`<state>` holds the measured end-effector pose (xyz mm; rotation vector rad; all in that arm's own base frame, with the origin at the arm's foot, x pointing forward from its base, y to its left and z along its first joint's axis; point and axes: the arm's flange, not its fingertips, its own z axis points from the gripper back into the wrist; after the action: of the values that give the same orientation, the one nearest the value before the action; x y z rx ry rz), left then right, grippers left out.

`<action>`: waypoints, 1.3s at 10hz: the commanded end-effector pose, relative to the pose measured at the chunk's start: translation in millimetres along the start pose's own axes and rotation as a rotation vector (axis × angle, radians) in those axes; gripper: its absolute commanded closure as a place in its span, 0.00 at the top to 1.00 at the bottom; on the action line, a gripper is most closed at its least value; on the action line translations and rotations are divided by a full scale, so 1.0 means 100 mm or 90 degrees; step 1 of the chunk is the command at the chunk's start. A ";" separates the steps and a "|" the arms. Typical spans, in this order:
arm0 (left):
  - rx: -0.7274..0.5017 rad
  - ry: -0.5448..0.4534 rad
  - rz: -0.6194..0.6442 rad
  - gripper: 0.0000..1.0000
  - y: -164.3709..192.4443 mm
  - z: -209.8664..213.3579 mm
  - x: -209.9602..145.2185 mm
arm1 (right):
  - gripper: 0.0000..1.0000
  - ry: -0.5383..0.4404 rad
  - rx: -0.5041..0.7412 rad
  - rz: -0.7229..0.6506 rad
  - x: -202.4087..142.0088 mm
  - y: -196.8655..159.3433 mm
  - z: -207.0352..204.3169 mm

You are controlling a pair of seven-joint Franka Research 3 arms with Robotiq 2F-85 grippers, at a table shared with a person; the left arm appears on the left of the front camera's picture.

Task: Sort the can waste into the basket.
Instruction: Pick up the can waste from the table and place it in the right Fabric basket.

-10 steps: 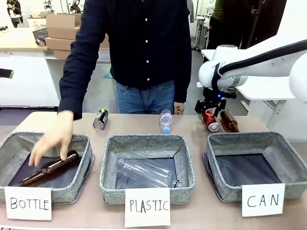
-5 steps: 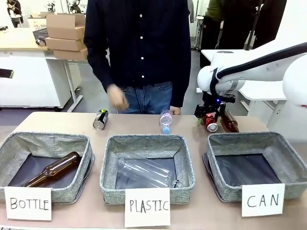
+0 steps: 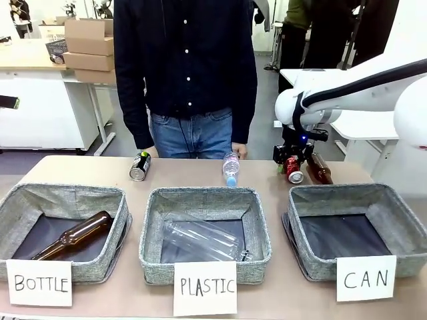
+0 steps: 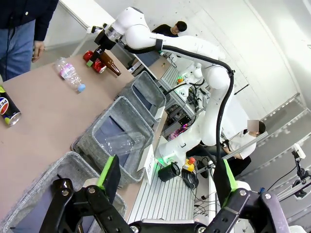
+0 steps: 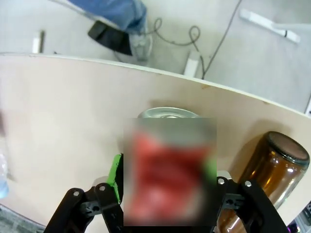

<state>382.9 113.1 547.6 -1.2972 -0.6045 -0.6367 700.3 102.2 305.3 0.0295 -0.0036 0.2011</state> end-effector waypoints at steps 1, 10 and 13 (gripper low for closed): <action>-0.010 -0.009 -0.018 1.00 -0.03 -0.01 0.00 | 0.55 0.002 -0.003 -0.020 0.03 -0.01 0.04; -0.010 -0.009 -0.018 1.00 -0.03 -0.01 0.00 | 0.00 0.007 0.021 0.008 -0.11 0.03 0.36; -0.010 -0.009 -0.018 1.00 -0.03 -0.01 0.00 | 0.00 0.019 0.047 0.172 -1.13 0.14 1.65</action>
<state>382.4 112.8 548.6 -1.2962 -0.6059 -0.6386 640.9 106.7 442.3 0.0603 -0.0209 0.3701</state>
